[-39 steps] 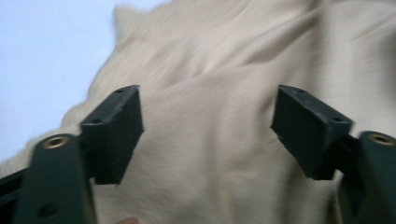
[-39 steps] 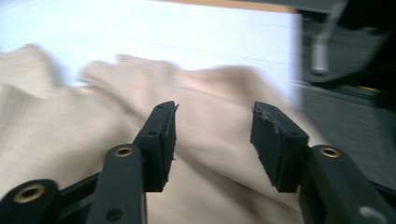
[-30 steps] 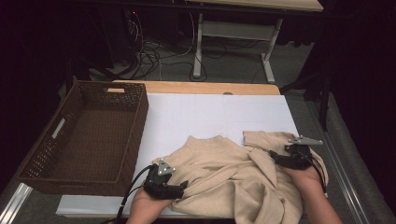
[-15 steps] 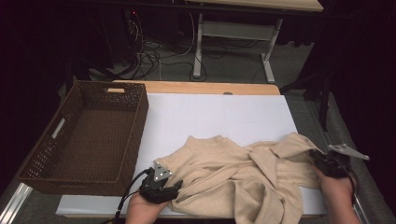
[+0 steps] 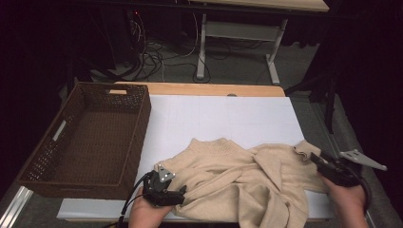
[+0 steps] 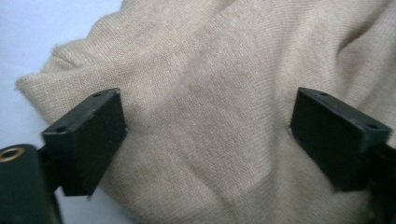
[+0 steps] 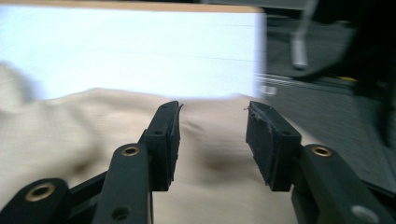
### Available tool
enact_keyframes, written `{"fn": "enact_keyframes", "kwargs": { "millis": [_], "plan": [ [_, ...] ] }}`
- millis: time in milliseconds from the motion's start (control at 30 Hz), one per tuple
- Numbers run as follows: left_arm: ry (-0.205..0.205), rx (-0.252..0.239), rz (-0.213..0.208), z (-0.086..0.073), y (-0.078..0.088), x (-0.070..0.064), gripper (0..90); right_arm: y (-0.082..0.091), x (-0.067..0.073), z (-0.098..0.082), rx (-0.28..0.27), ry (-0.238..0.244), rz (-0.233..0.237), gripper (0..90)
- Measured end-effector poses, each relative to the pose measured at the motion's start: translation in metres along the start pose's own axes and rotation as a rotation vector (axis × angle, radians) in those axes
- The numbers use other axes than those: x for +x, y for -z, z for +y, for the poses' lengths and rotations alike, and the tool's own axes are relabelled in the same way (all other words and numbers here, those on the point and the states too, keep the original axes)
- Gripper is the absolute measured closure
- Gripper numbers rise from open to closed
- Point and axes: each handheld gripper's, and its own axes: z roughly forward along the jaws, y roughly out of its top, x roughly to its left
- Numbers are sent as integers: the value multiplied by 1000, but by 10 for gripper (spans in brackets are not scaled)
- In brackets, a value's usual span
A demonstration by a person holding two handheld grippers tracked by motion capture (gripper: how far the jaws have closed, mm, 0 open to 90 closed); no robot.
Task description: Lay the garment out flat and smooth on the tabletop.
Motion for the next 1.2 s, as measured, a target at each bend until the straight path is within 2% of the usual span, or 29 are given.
{"fn": "enact_keyframes", "kwargs": {
  "millis": [100, 200, 233, 300, 400, 467, 500, 533, 567, 600, 633, 700, 800, 933, 967, 1033, 1067, 1100, 1167, 1200],
  "plan": [
    [-23, -31, 5, -3, 2, -1, 270, -33, 30, 8, 52, 68, 68, 569],
    [-71, -68, -6, -6, 3, -4, 460, -62, 51, 17, 95, 101, 116, 531],
    [-79, -73, -26, -7, 2, -6, 539, -71, 56, 19, 113, 101, 128, 506],
    [-91, -85, -27, -7, 1, -8, 638, -88, 62, 24, 160, 109, 124, 427],
    [-99, -91, -39, -7, 2, -6, 701, -110, 61, 23, 265, 113, 97, 339],
    [-103, -93, -41, -7, 2, -5, 711, -113, 59, 21, 271, 101, 108, 359],
    [-109, -92, -42, -7, 2, -5, 711, -112, 58, 21, 273, 109, 106, 461],
    [-109, -94, -42, -6, 1, -4, 716, -109, 60, 21, 267, 139, 126, 675],
    [-110, -94, -44, -4, 0, -4, 724, -106, 61, 21, 270, 161, 128, 794],
    [-115, -93, -44, -2, -1, -4, 729, -103, 62, 21, 275, 182, 114, 821],
    [-124, -91, -42, 0, -2, -4, 731, -100, 60, 21, 274, 192, 107, 836],
    [-141, -85, -41, 5, -5, -3, 735, -91, 52, 18, 267, 178, 75, 850],
    [-163, -82, -45, 16, -13, 1, 734, -72, 27, 7, 238, 113, 49, 855],
    [-173, -77, -57, 33, -23, 8, 732, -42, 3, -7, 194, 60, 25, 865],
    [-179, -77, -59, 35, -24, 9, 732, -36, -1, -10, 185, 59, 19, 873],
    [-168, -76, -77, 34, -24, 12, 733, -21, -10, -17, 166, 48, 13, 900],
    [-168, -76, -77, 34, -24, 12, 734, -21, -10, -17, 166, 48, 13, 900],
    [-151, -77, -89, 30, -21, 13, 734, -14, -12, -20, 161, 51, -18, 900],
    [-126, -84, -117, 24, -14, 14, 735, -2, -19, -27, 149, 18, 10, 900],
    [-116, -83, -127, 22, -12, 14, 733, 2, -18, -29, 147, 20, 14, 900]
  ]
}}
